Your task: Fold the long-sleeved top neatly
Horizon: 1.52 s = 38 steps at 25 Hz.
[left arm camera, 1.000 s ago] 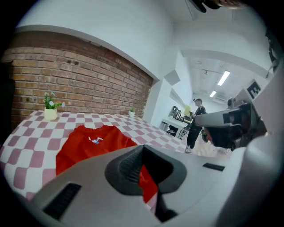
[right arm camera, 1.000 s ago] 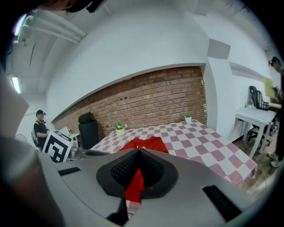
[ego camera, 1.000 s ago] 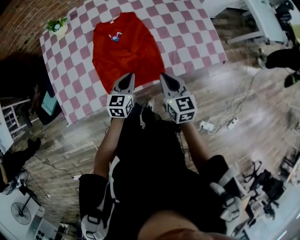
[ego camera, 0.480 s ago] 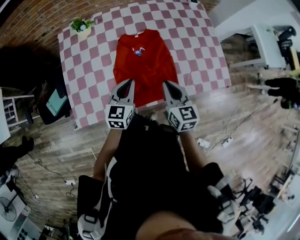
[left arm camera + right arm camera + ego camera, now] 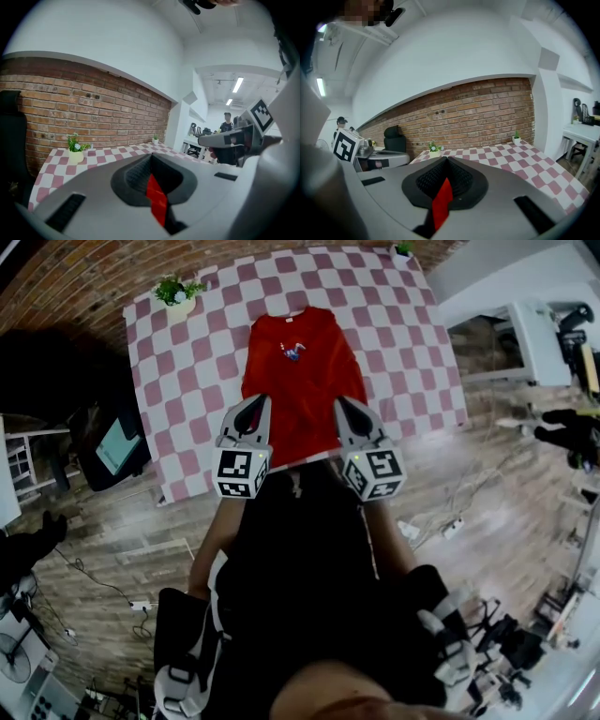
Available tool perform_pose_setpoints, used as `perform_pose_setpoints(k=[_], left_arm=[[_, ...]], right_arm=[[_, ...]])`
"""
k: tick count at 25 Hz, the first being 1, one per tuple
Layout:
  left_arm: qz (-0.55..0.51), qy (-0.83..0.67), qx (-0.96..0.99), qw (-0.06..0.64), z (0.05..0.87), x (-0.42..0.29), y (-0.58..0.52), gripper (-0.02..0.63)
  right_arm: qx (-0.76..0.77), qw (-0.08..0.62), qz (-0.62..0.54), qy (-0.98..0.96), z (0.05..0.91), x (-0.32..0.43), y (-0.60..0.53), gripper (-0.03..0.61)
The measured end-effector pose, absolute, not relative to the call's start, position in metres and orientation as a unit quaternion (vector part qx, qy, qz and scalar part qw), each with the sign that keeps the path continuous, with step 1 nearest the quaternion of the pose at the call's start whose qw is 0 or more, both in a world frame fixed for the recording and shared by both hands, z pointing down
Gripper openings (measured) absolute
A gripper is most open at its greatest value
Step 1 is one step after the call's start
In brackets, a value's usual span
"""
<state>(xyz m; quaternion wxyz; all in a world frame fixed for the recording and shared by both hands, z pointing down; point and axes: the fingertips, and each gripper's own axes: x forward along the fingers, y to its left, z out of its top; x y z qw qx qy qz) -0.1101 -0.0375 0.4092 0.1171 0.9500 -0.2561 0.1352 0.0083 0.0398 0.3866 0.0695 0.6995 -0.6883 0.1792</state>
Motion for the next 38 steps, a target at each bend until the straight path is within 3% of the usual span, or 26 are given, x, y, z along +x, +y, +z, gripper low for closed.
perform_pose_setpoints(k=[15,34,38], left_arm=[[0.159,-0.303,0.931,0.128,0.436,-0.059,-0.118,0.008],[0.234,-0.308,0.910,0.147,0.530,0.019,-0.201,0.011],[0.264,-0.300,0.904,0.150,0.558,0.022,-0.217,0.097]], right_arm=[[0.662,0.088,0.209,-0.715,0.419,0.075,-0.045,0.008],[0.618,0.184,0.238,-0.726,0.508,0.157,-0.143,0.011],[0.598,0.221,0.243,-0.731,0.537,0.165,-0.164,0.012]])
